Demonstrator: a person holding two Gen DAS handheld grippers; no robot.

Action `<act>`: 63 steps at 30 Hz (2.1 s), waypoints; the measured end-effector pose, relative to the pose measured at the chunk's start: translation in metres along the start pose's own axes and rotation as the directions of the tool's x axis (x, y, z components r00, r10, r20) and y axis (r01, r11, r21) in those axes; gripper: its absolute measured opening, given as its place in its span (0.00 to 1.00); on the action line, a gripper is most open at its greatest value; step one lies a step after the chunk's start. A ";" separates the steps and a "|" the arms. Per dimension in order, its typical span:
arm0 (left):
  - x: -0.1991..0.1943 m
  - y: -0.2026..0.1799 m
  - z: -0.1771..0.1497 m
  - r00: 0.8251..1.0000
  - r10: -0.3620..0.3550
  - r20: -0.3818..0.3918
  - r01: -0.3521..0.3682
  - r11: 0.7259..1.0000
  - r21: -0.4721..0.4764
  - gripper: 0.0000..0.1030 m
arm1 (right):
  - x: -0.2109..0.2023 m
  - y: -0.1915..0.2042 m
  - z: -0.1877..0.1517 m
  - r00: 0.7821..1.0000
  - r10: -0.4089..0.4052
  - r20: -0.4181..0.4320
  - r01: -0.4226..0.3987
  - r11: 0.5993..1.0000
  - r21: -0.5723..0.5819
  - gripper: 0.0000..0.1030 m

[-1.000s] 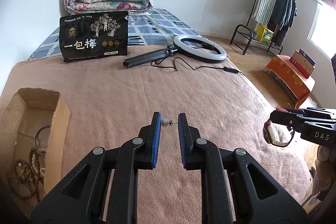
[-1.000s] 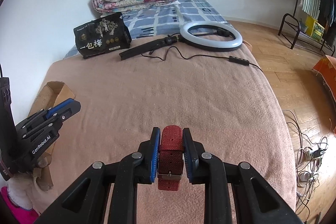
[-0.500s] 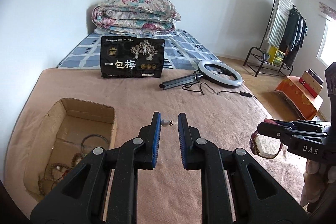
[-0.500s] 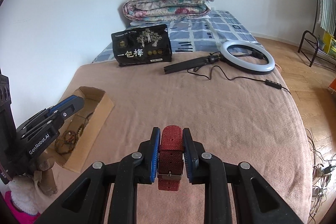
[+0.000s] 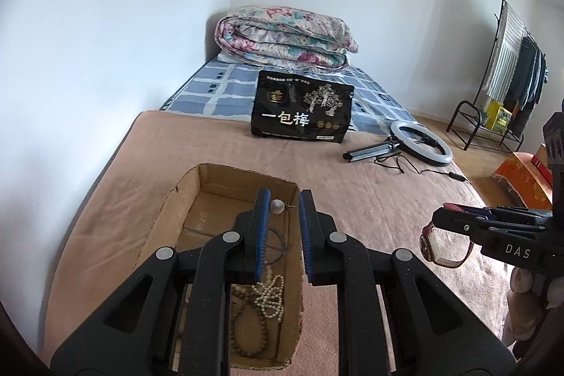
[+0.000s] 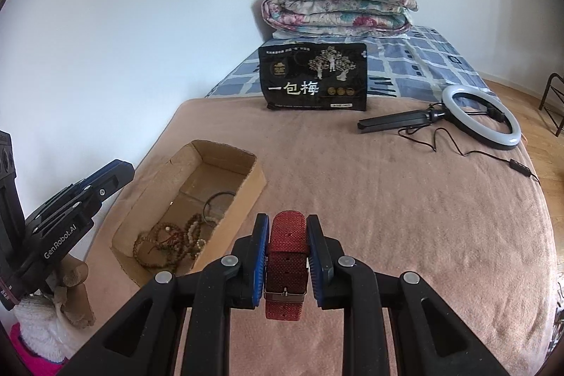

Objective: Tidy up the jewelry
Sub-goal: 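Carry the pearl earring and red watch in both tools over the box, then open both tools to drop the earring and red watch into the box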

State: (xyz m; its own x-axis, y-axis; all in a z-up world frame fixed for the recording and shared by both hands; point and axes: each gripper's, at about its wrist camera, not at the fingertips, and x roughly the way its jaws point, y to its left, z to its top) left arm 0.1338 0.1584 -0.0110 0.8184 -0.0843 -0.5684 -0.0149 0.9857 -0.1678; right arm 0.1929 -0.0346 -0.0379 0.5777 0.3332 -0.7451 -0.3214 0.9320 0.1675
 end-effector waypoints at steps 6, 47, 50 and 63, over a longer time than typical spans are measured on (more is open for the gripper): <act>0.004 0.030 -0.004 0.999 0.039 -0.006 -0.039 0.999 -0.031 0.14 | 0.026 0.029 0.009 1.000 0.027 -0.012 -0.027 0.999 -0.025 0.19; 0.040 0.079 -0.031 0.989 0.081 -0.126 -0.091 0.993 -0.080 0.40 | 0.106 0.076 0.020 0.995 0.097 -0.017 -0.097 0.995 -0.004 0.78; 0.042 0.079 -0.031 0.987 0.088 -0.132 -0.099 0.992 -0.077 0.41 | 0.101 0.074 0.023 0.997 0.083 0.007 -0.083 0.997 0.001 0.81; 0.032 0.076 -0.028 0.988 0.102 -0.117 -0.112 0.991 -0.080 0.51 | 0.092 0.067 0.026 0.997 0.069 0.030 -0.070 0.998 0.011 0.88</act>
State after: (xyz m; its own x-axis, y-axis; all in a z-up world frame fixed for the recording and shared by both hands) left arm 0.1432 0.2262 -0.0646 0.7399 0.0000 -0.6728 -0.1522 0.9741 -0.1674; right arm 0.2435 0.0625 -0.0781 0.5762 0.4013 -0.7120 -0.3531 0.9079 0.2259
